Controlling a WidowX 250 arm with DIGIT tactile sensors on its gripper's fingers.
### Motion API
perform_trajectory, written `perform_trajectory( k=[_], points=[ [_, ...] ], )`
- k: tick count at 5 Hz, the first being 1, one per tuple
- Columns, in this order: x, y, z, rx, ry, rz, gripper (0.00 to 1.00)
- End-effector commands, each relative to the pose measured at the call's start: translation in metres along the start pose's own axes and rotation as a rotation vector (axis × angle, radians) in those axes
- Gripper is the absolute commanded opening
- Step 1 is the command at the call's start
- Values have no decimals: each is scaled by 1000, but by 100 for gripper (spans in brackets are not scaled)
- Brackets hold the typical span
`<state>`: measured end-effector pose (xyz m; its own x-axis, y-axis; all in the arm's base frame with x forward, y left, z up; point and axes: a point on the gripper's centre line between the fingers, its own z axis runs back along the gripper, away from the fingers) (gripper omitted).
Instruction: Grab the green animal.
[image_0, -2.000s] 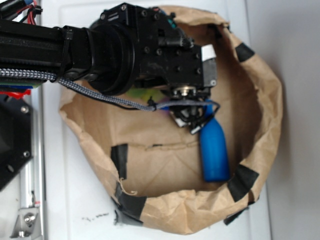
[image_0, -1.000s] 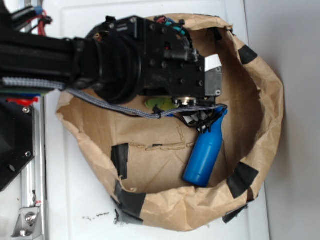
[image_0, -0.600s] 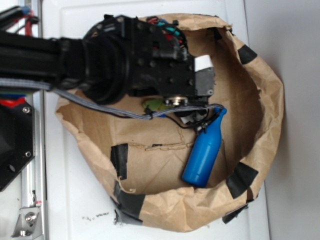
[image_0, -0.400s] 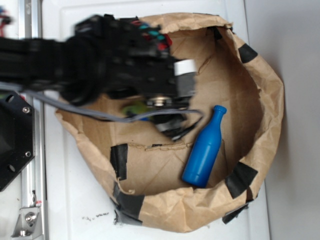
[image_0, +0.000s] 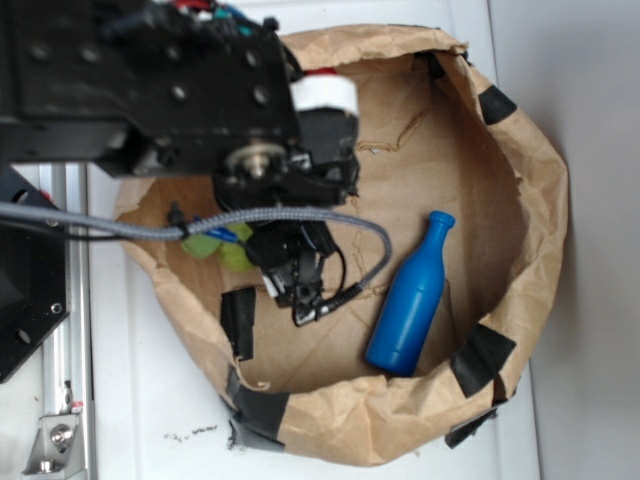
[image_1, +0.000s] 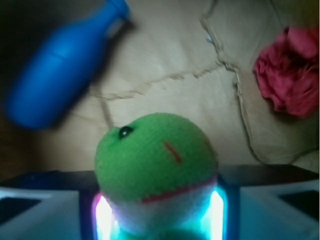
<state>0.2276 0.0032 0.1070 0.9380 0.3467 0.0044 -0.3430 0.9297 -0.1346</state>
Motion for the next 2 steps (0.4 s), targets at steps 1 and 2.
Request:
perform_trajectory(
  k=[1, 2],
  points=[
    [25, -11, 43, -65, -95, -41, 0],
    [27, -15, 43, -57, -137, -58, 0]
  ],
)
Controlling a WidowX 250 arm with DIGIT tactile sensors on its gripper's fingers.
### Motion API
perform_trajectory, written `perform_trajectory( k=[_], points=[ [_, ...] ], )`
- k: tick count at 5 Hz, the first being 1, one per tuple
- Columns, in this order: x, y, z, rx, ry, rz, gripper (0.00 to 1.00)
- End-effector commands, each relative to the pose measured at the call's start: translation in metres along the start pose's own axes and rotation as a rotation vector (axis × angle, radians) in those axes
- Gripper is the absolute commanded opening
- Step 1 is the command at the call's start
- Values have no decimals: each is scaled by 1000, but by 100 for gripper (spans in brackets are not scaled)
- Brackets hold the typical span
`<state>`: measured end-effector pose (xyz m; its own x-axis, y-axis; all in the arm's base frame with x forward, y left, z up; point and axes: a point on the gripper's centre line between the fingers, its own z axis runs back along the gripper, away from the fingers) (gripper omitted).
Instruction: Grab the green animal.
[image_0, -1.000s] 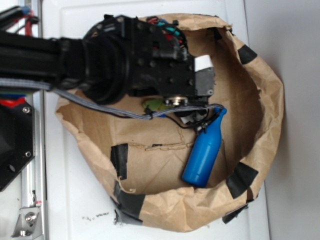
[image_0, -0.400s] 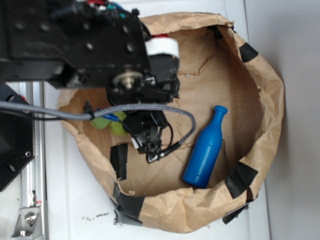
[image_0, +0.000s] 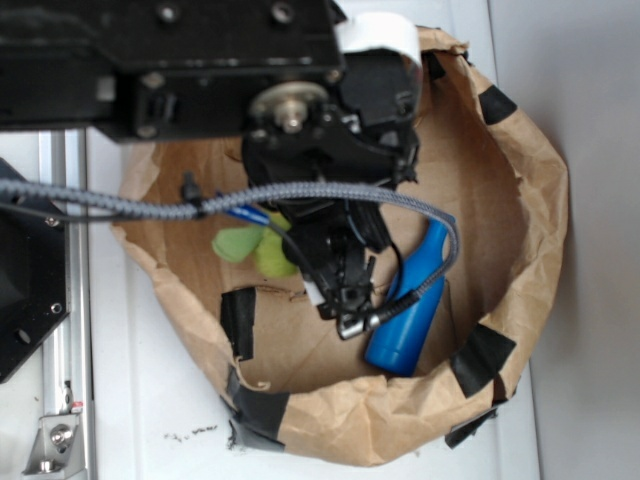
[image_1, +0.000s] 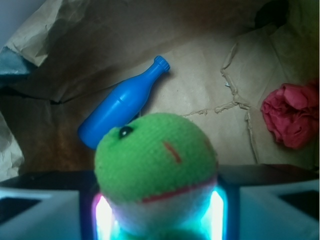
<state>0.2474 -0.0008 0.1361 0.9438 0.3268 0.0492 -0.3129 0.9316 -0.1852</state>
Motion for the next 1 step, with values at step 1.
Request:
perform_trajectory(
  k=[1],
  points=[
    [10, 0, 13, -6, -87, -26, 0]
  ],
)
